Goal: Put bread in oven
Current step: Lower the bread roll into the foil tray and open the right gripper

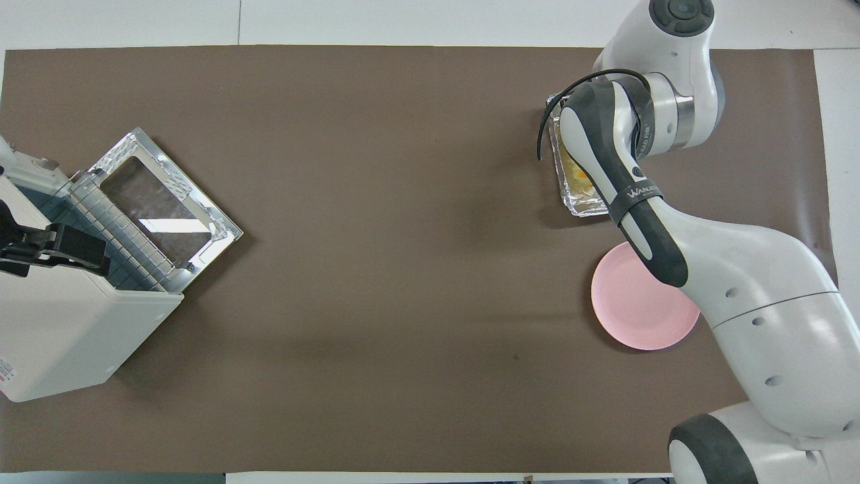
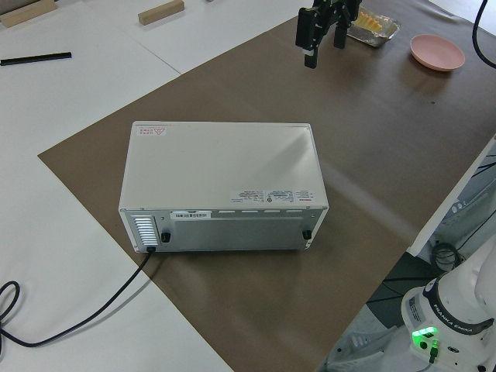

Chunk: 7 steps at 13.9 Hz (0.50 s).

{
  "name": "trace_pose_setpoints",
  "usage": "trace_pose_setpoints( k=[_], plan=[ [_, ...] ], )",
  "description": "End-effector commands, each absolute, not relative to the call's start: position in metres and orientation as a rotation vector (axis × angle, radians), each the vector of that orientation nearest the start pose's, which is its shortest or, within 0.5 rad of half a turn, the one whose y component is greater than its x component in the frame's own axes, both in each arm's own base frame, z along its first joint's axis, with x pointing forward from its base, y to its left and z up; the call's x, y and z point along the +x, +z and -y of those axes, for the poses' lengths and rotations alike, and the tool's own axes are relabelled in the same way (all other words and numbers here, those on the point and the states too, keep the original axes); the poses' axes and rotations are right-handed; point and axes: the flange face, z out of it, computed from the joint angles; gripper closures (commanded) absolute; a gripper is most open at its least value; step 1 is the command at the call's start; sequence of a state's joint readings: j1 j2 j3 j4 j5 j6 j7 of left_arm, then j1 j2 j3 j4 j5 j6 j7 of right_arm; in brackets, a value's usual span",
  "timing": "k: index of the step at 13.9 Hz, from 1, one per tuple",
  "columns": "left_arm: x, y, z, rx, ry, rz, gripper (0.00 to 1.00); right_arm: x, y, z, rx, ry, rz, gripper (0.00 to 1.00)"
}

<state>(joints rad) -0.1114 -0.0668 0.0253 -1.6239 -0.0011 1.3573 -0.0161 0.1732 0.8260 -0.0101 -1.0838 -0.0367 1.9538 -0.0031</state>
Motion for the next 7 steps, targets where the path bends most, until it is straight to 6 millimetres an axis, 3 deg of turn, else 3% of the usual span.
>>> trace_pose_setpoints(
  k=[1,5,7],
  plan=[
    [0.503,0.622,0.04,-3.128,0.289,-0.107,0.0,0.754,0.342,-0.123,-3.165,-0.056,0.228,0.0],
    [0.503,0.622,0.04,-3.128,0.289,-0.107,0.0,0.748,0.374,-0.101,-3.143,0.014,0.151,0.0],
    [0.503,0.622,0.04,-3.126,0.289,-0.107,0.0,0.749,0.38,-0.067,-3.146,0.036,0.09,0.0]
  ],
)
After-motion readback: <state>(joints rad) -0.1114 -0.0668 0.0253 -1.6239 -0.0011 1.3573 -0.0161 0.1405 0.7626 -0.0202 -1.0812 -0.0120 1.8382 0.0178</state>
